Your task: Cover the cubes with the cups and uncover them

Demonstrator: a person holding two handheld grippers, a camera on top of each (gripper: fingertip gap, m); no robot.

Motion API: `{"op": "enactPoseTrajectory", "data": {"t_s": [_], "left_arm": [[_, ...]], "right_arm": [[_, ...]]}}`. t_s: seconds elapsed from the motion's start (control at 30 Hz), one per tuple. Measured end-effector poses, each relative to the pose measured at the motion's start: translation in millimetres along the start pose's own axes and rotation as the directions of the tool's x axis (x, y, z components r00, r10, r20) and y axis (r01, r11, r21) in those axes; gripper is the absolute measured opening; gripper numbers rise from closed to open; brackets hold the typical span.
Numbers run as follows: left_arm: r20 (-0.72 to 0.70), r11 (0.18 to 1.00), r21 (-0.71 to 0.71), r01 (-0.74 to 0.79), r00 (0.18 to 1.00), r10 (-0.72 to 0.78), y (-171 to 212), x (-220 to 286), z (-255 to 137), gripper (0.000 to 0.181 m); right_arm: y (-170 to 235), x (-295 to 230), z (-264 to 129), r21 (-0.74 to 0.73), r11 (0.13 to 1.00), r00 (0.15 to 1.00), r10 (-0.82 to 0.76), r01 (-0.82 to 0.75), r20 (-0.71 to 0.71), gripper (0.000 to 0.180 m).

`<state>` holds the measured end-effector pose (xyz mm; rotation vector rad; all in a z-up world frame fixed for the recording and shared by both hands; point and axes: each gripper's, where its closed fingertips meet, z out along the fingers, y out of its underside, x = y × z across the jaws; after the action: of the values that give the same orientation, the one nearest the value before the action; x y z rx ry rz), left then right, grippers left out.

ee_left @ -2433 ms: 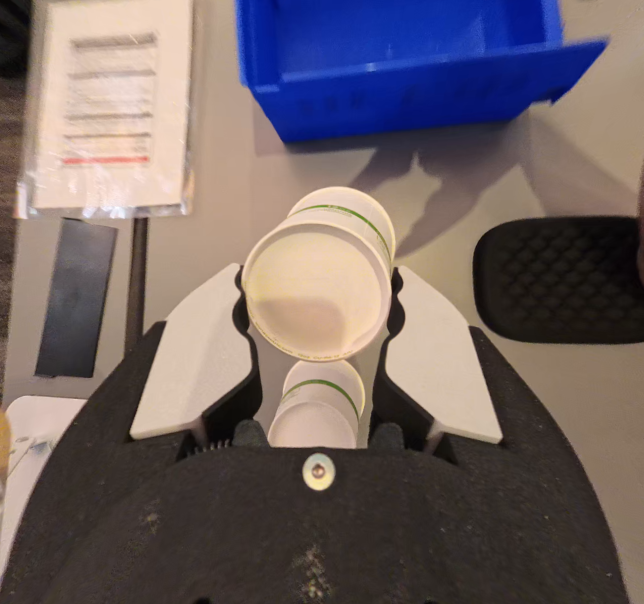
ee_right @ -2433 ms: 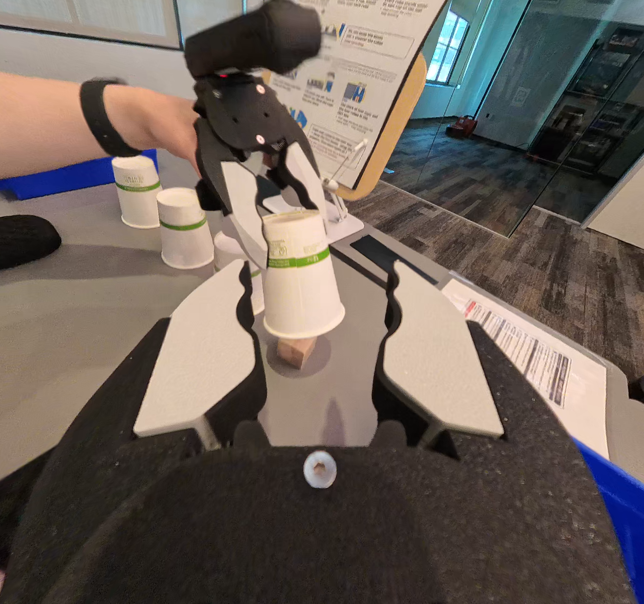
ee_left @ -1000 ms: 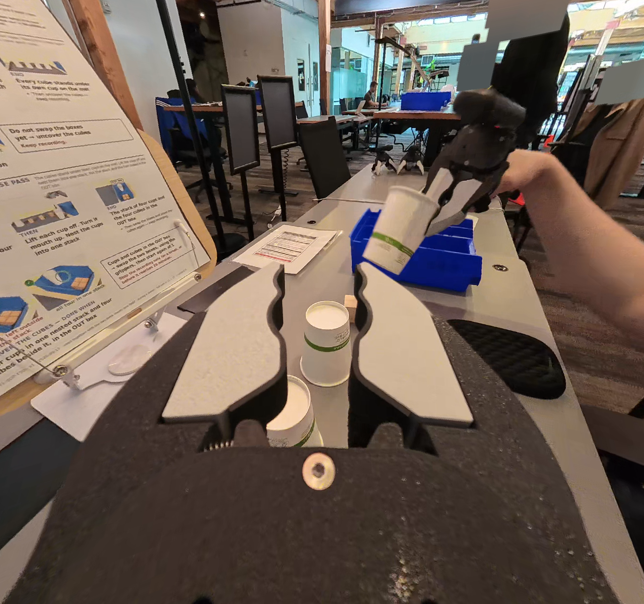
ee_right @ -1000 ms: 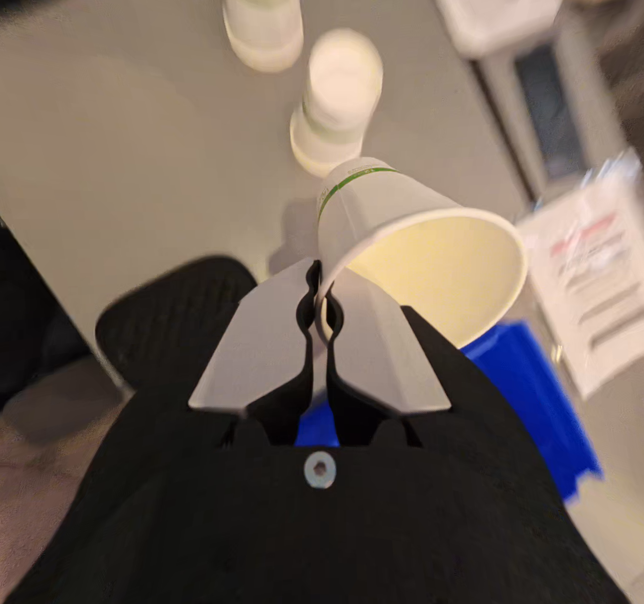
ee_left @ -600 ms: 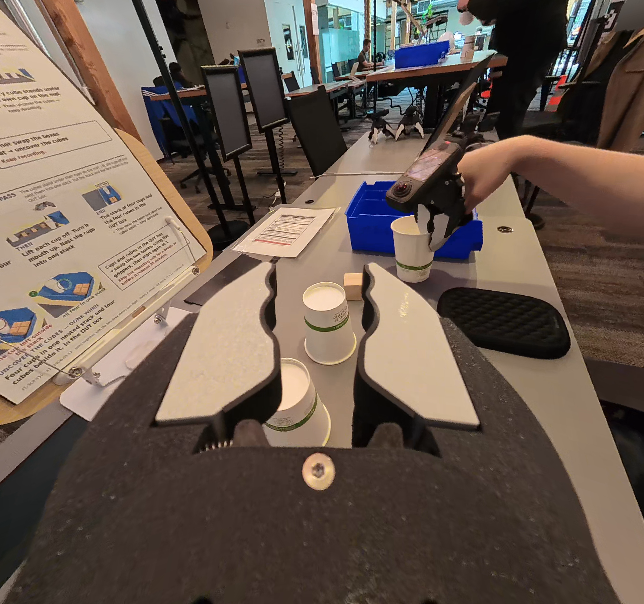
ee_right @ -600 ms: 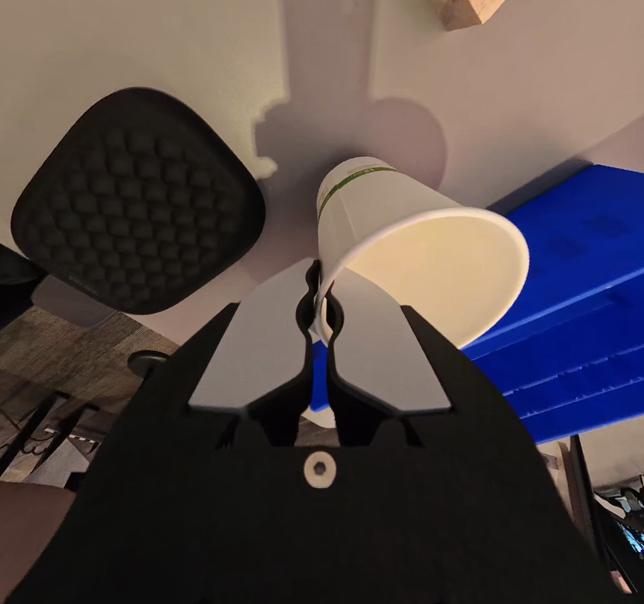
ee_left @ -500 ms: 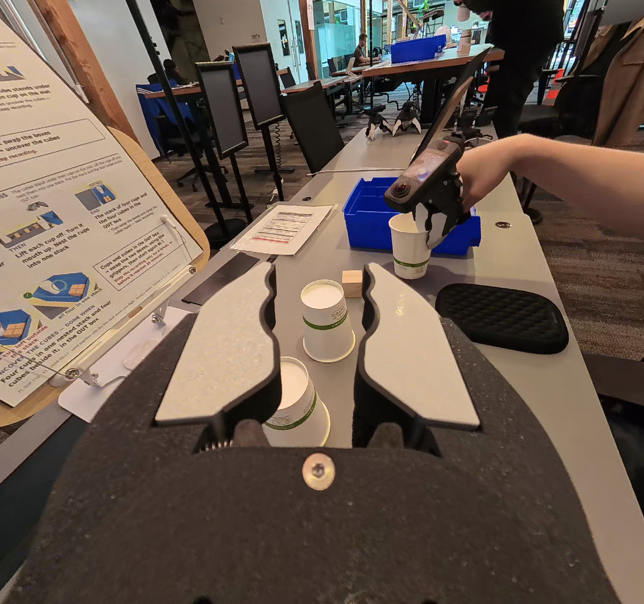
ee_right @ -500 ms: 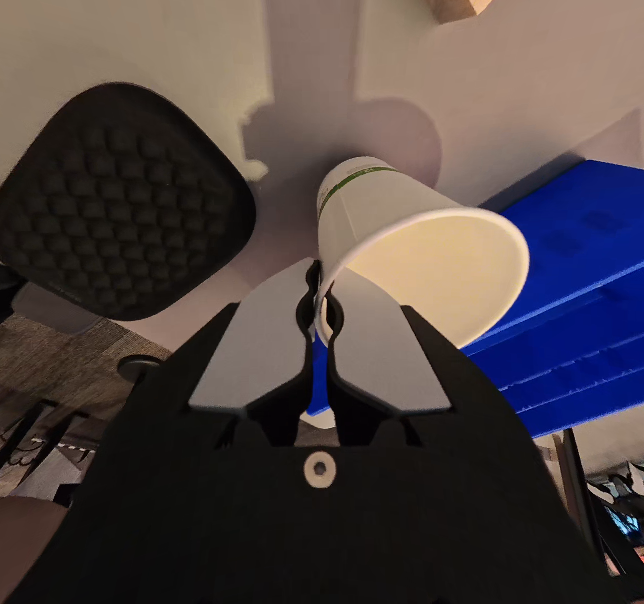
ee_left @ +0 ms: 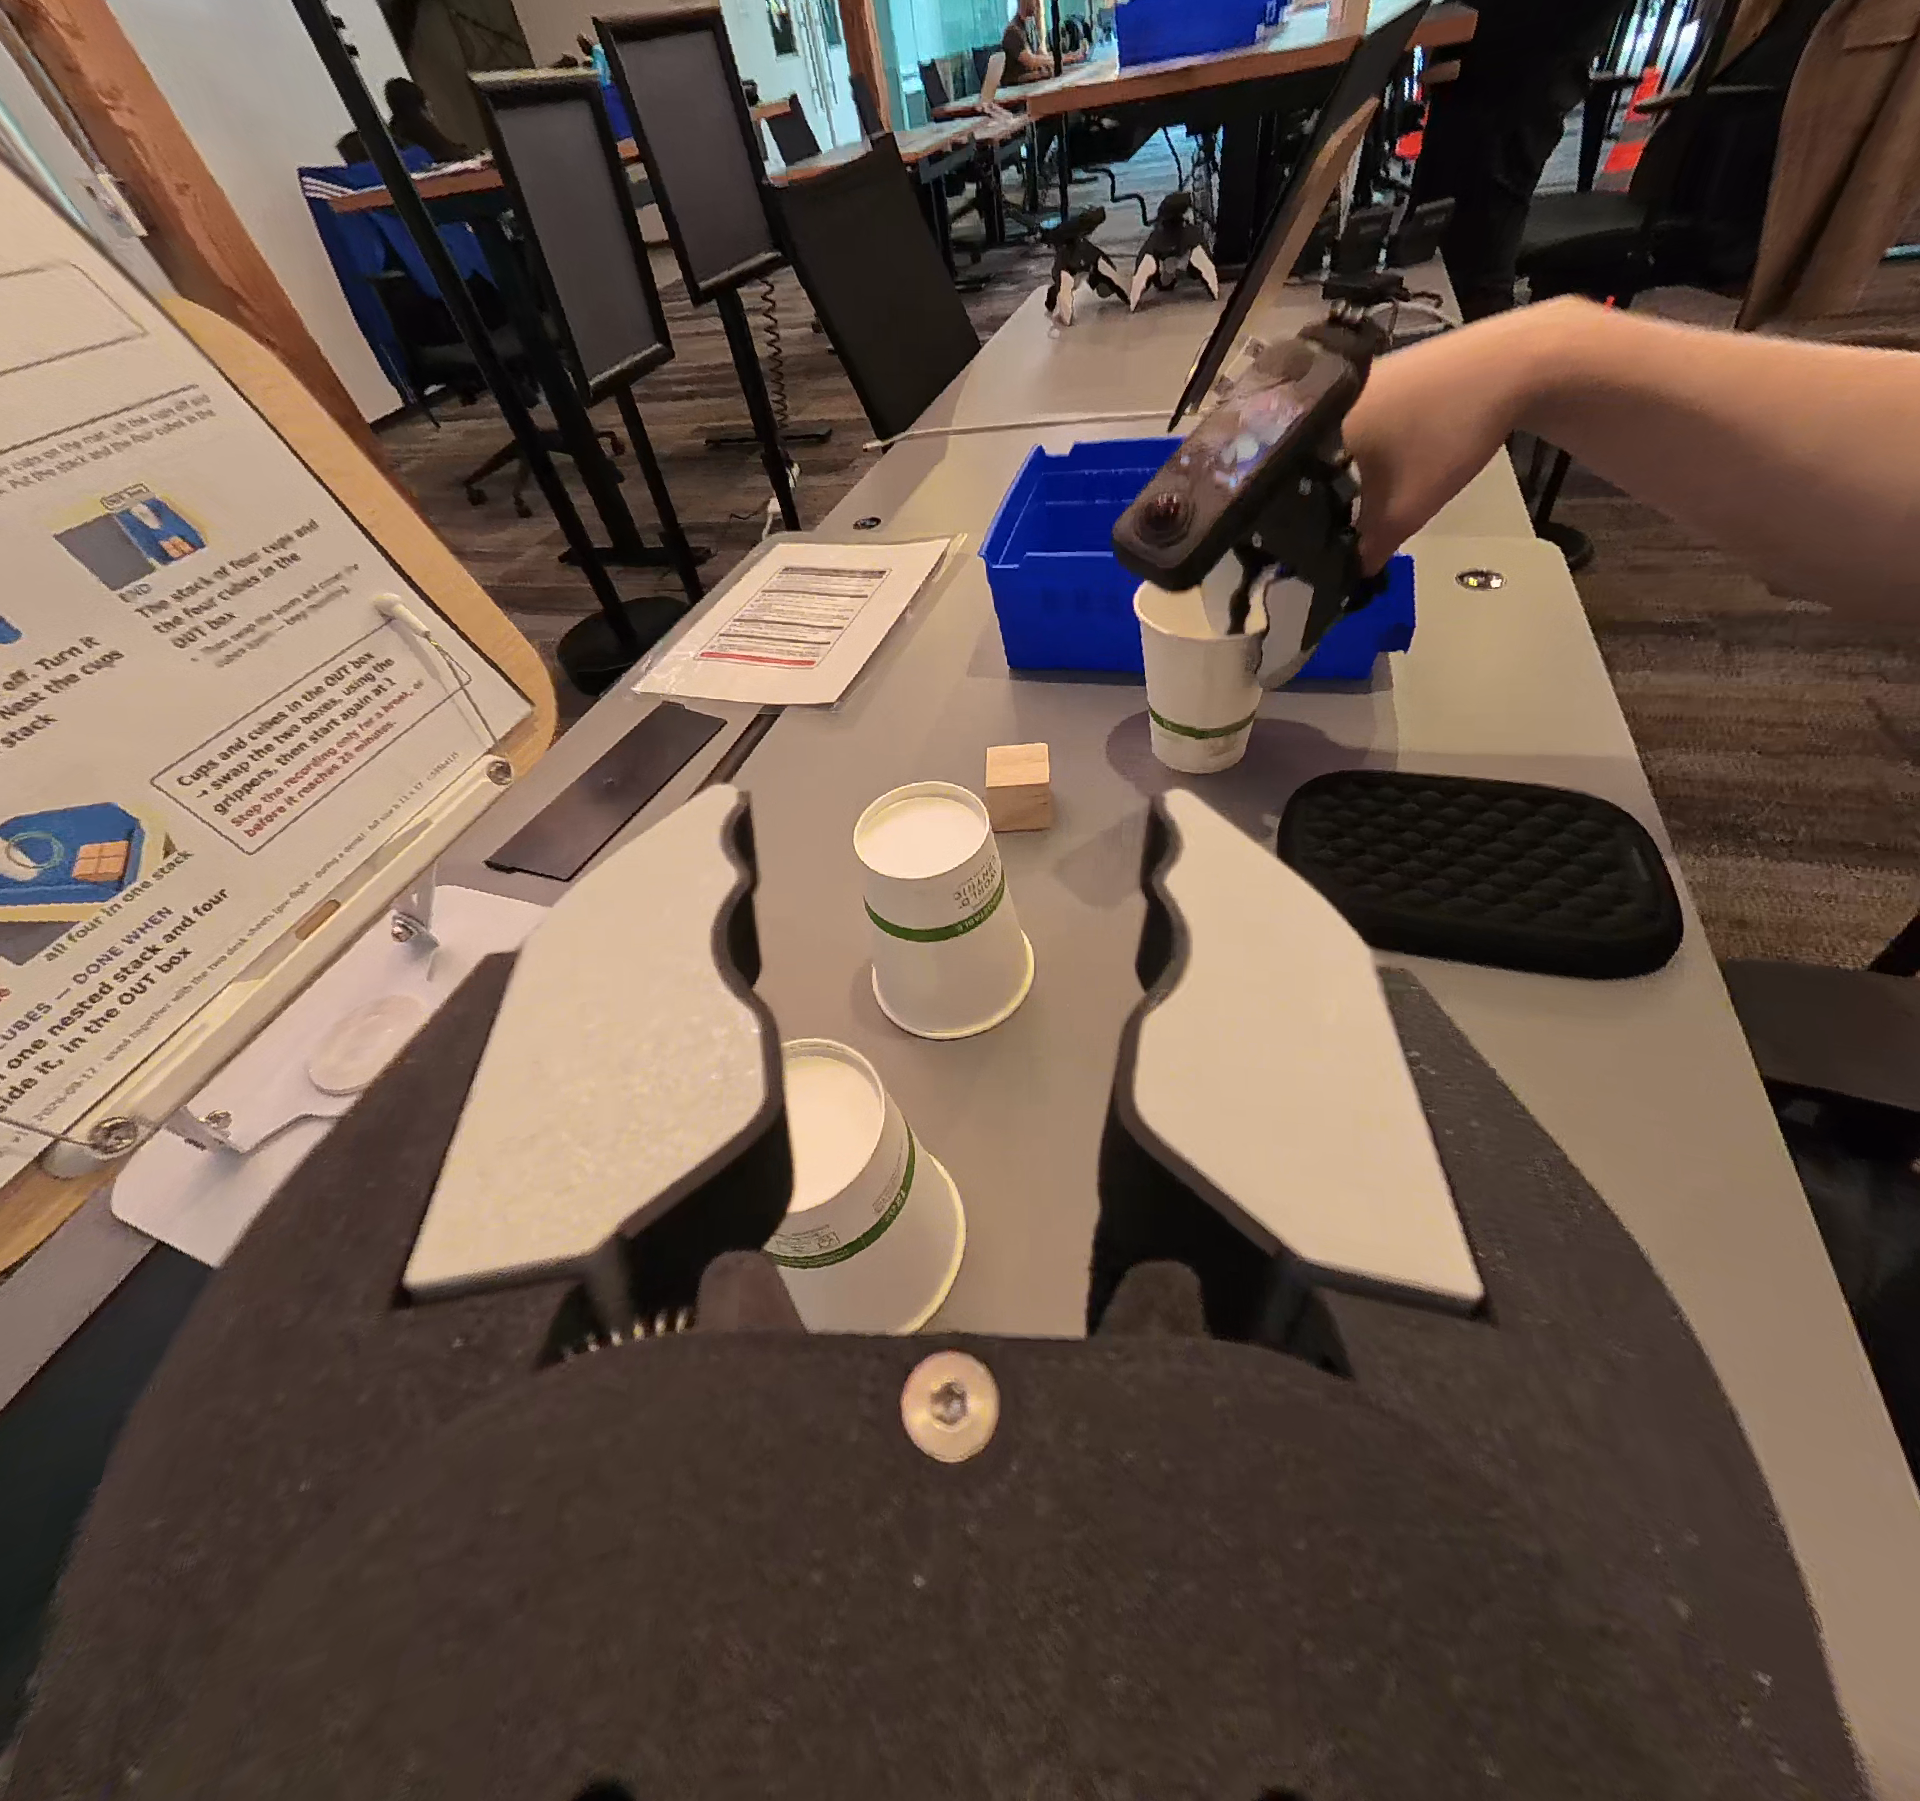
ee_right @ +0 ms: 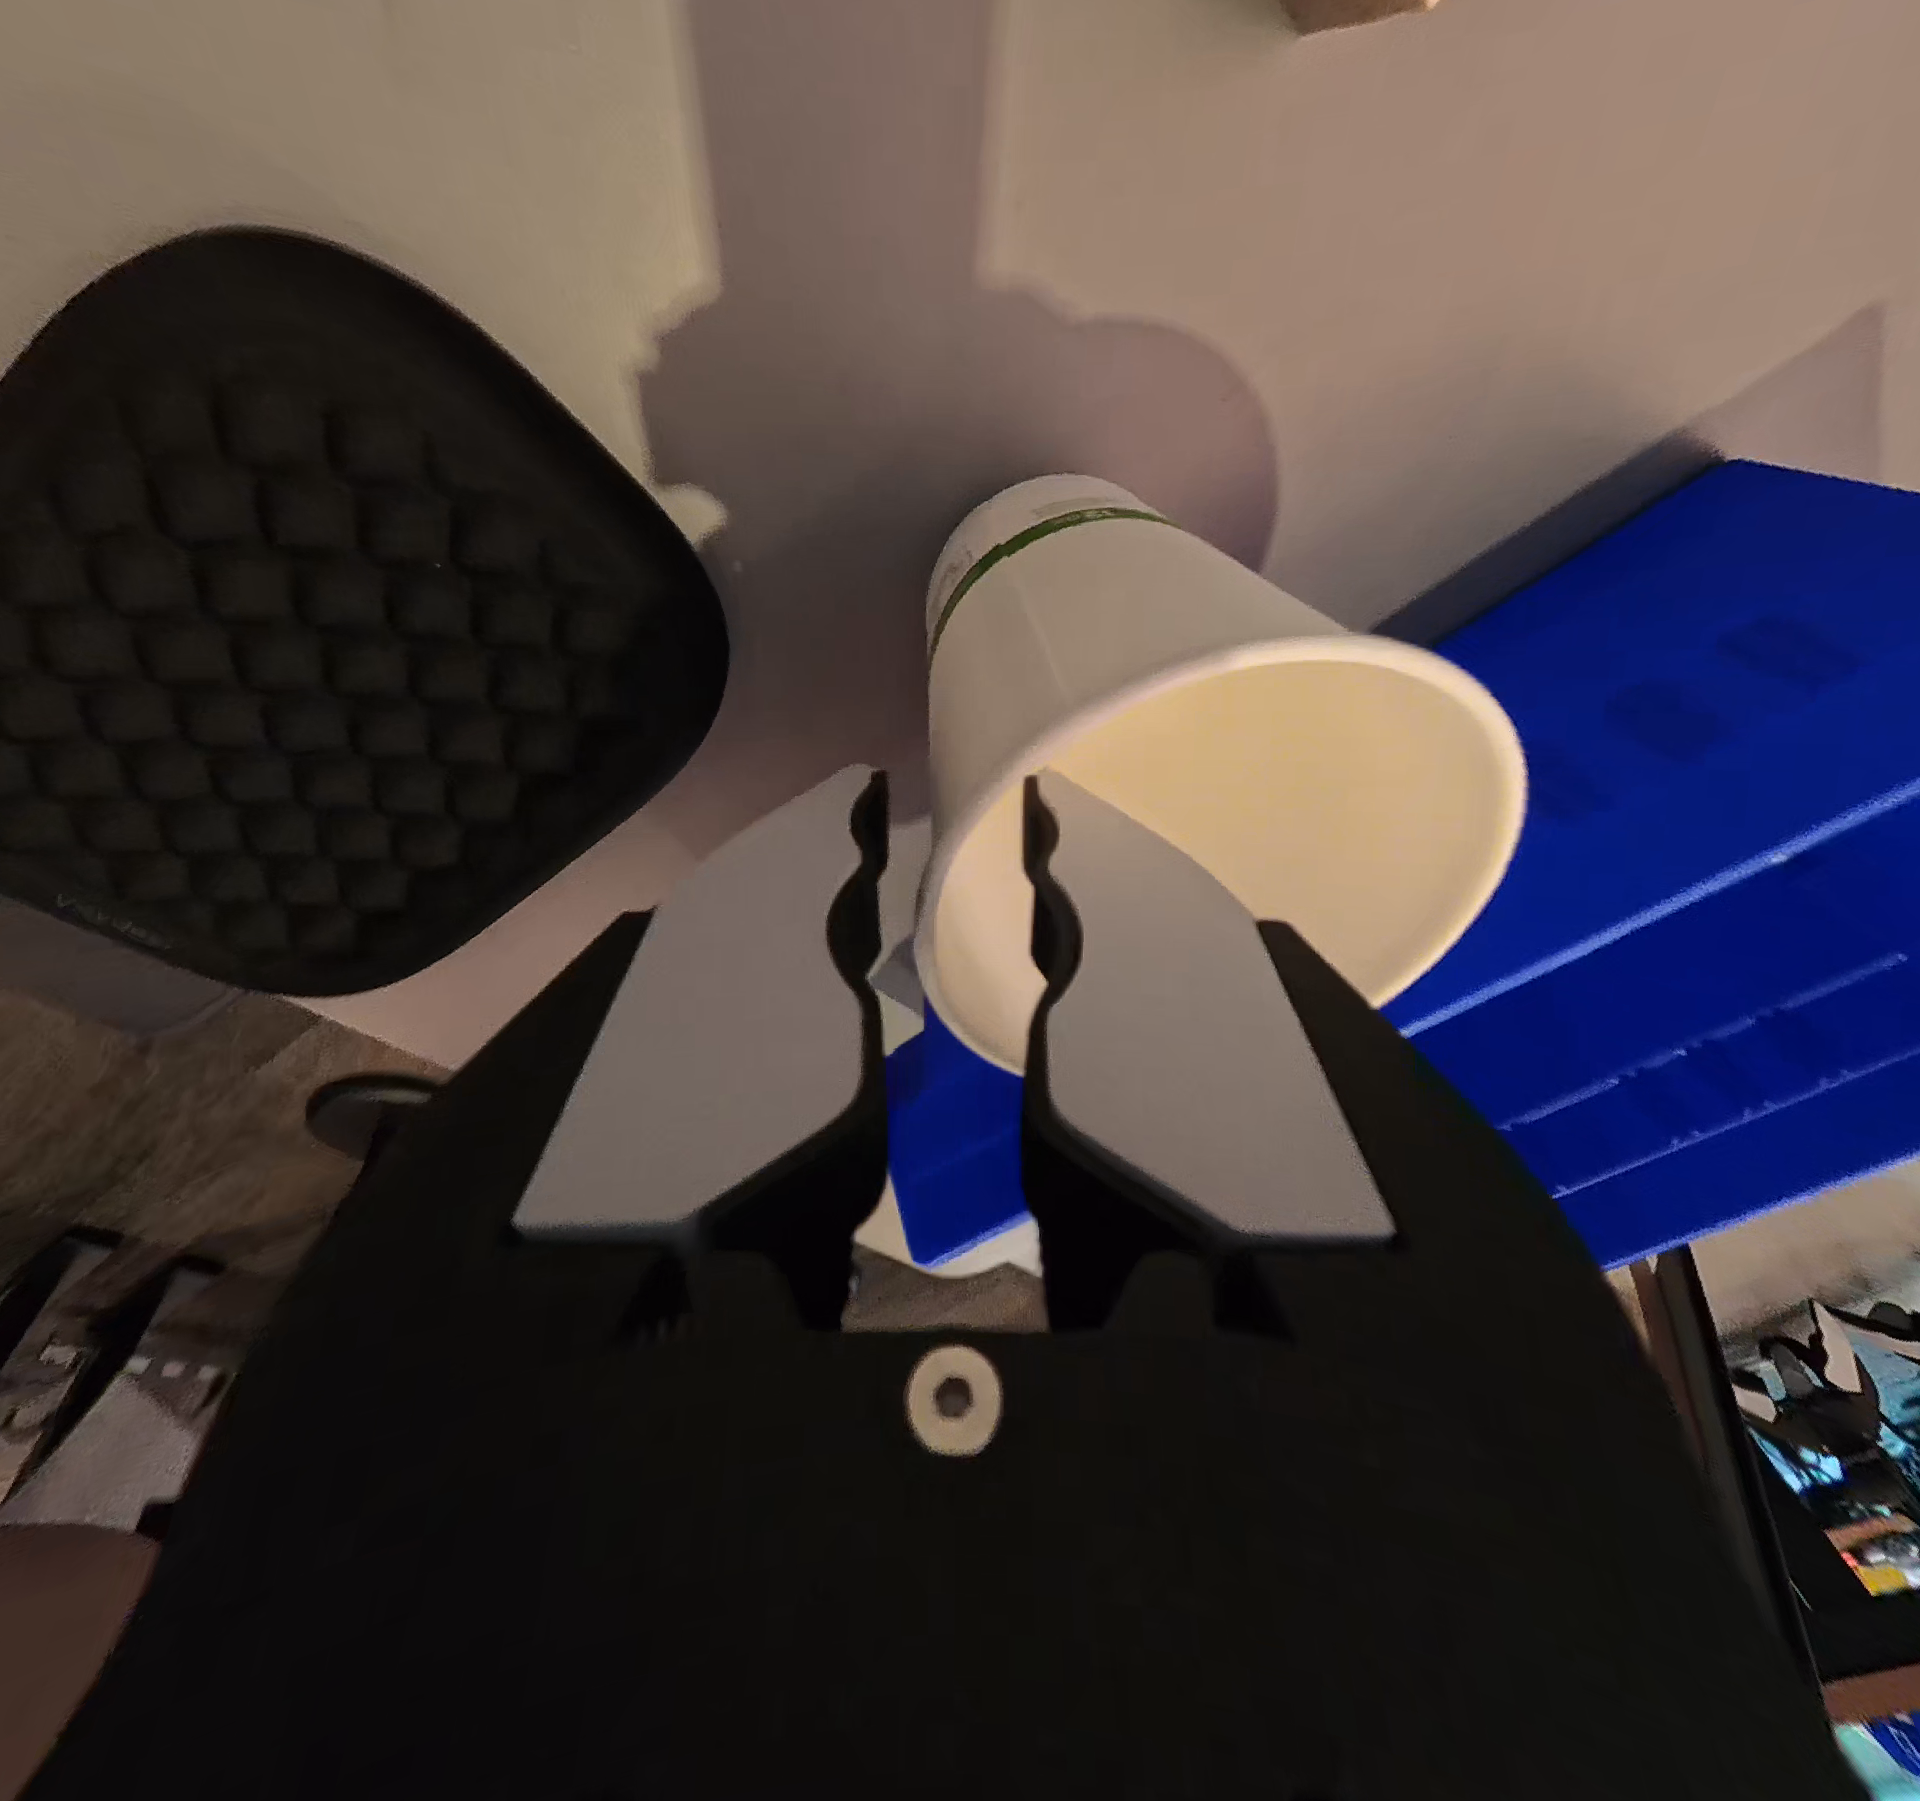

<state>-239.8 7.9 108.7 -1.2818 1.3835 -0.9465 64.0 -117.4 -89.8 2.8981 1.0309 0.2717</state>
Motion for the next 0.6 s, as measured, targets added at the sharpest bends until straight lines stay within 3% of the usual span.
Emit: {"op": "enactPoseTrajectory", "data": {"t_s": [0.03,0.2,0.3,0.47,0.6], "left_arm": [[-0.013,1.0,-0.024,-0.011,1.0,0.01,4.4,4.2,5.3,0.08],[-0.052,0.983,-0.173,-0.059,0.997,0.05,31.9,21.8,49.8,0.094],[-0.037,0.951,-0.29,-0.111,0.994,0.105,56.7,16.8,81.9,0.096],[-0.079,0.825,-0.538,-0.175,0.984,0.158,98.6,-7.3,127.7,0.091],[-0.145,0.731,-0.659,-0.175,0.984,0.104,112.2,-21.5,155.3,0.094]], "right_arm": [[-2.7,1.0,-4.2,0.035,0.999,1.0,0.004,-0.004,-0.019,0.028],[-19.2,4.5,-53.5,0.336,0.942,0.98,0.059,0.008,-0.189,0.054],[-20.9,-5.9,-87.1,0.496,0.867,0.966,0.097,0.036,-0.239,0.06],[-6.5,-26.9,-106.3,0.577,0.814,0.951,0.117,0.073,-0.285,0.063],[7.6,-42.2,-98.5,0.577,0.812,0.949,0.115,0.081,-0.294,0.065]]}}
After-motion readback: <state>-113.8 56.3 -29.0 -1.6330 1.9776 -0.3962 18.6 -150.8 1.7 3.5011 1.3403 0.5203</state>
